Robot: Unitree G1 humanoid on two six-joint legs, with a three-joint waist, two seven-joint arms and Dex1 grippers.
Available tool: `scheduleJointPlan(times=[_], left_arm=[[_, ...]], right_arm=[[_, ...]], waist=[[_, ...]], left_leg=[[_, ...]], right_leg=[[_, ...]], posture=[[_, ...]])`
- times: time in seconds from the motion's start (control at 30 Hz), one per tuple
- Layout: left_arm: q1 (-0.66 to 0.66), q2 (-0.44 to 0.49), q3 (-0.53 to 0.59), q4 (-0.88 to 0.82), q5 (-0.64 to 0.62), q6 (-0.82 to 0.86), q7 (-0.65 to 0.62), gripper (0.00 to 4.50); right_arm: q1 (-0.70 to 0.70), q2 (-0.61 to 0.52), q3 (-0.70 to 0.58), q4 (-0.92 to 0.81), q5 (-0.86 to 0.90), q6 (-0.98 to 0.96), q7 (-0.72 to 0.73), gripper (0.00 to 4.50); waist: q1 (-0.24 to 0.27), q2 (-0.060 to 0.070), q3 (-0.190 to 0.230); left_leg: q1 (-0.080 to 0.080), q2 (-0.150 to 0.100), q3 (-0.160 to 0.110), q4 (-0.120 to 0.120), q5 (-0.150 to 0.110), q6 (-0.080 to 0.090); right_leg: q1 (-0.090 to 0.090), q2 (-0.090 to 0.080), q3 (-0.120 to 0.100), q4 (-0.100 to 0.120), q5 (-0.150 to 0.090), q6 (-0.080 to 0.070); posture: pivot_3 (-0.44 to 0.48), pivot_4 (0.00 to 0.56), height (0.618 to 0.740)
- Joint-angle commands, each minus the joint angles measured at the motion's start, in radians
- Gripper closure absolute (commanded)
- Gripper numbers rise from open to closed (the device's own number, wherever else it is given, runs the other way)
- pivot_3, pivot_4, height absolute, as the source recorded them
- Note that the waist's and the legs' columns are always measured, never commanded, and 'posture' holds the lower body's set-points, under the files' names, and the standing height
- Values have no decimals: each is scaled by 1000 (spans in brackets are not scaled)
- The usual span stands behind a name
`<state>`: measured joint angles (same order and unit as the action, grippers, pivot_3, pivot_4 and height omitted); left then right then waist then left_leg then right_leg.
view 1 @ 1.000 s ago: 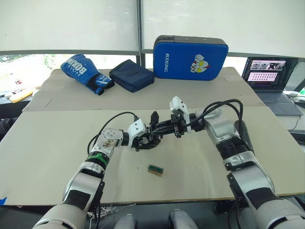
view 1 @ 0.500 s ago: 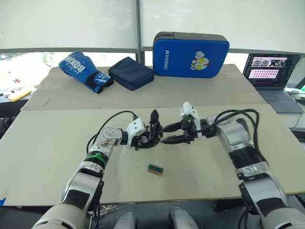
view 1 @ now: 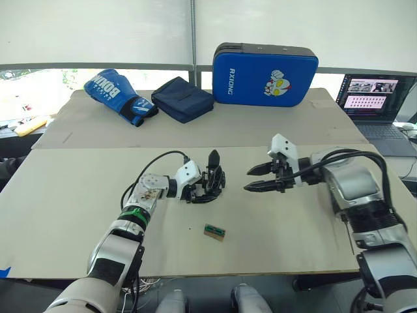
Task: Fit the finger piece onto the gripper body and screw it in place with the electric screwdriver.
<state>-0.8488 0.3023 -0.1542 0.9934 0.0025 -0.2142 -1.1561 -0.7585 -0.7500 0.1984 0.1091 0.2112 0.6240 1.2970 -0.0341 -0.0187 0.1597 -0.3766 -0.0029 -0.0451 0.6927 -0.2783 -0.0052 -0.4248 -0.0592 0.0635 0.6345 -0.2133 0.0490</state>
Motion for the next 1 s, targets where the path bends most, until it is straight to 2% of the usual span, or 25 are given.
scheduleJointPlan(times=[0.03, 0.1, 0.17, 0.2, 0.3, 0.43, 0.63, 0.87, 0.93, 1.0], left_arm=[[63, 69, 5, -75, -13, 28, -69, 0], [103, 104, 15, -158, -34, 51, -94, 0], [175, 150, 35, -316, -81, 118, -119, 0], [219, 175, 46, -414, -112, 166, -133, 0], [394, 301, 84, -880, -274, 414, -179, 0], [432, 421, 160, -1250, -487, 683, -160, 0], [309, 519, 221, -1404, -691, 895, -135, 0], [275, 537, 216, -1433, -725, 912, -98, 0], [278, 541, 214, -1442, -729, 908, -96, 0], [279, 547, 205, -1450, -724, 905, -93, 0]], right_arm=[[-17, -84, -24, -94, -8, 135, -36, 44], [-26, -127, -25, -108, -2, 241, -57, 44], [-37, -175, -29, -105, 9, 383, -84, 44], [-44, -193, -33, -93, 6, 447, -110, 44], [-52, -253, -55, -6, -70, 569, -258, 44], [-56, -310, -40, 92, -129, 635, -376, 44], [-54, -320, -18, 167, -139, 698, -444, 44], [-63, -286, -22, 245, -64, 896, -446, 44], [-54, -277, -26, 259, -45, 894, -444, 44], [-55, -259, -34, 283, -31, 859, -443, 559]], waist=[[-9, 0, 0], [-13, 0, 0], [-13, 0, 1], [-13, 0, 1], [-10, 1, 5], [15, 1, 7], [16, 1, 8], [-3, 1, 8], [-6, 1, 8], [-8, 1, 8]], left_leg=[[0, 0, 0, 0, 0, 1], [0, 1, 0, -1, -1, 1], [0, 1, 0, -2, -1, 1], [0, 1, -1, -2, -1, 1], [-2, 1, -5, -4, -1, 1], [-14, 1, -5, -1, 0, 0], [-14, 0, 2, 0, 0, 1], [-14, 1, 3, -1, -1, 1], [-14, 1, 3, 0, -1, 1], [-14, 0, 3, 0, -1, 1]], right_leg=[[0, 0, 0, -1, 0, 0], [0, 0, 0, -2, 0, 0], [0, 0, 1, -2, 0, 0], [-1, 0, 1, -2, 0, 0], [-4, -1, 3, -3, 0, 0], [-15, -3, 2, -2, 1, 0], [-13, -2, 1, -3, 1, 1], [-13, 0, 2, -3, 1, 1], [-12, 0, 2, -4, 1, 1], [-12, 0, 2, -4, 1, 1]], posture=[[0, 150, 740], [0, 150, 740], [0, 150, 740], [0, 150, 740], [0, 150, 740], [0, 150, 740], [0, 150, 740], [0, 150, 740], [0, 150, 740], [0, 150, 740]])
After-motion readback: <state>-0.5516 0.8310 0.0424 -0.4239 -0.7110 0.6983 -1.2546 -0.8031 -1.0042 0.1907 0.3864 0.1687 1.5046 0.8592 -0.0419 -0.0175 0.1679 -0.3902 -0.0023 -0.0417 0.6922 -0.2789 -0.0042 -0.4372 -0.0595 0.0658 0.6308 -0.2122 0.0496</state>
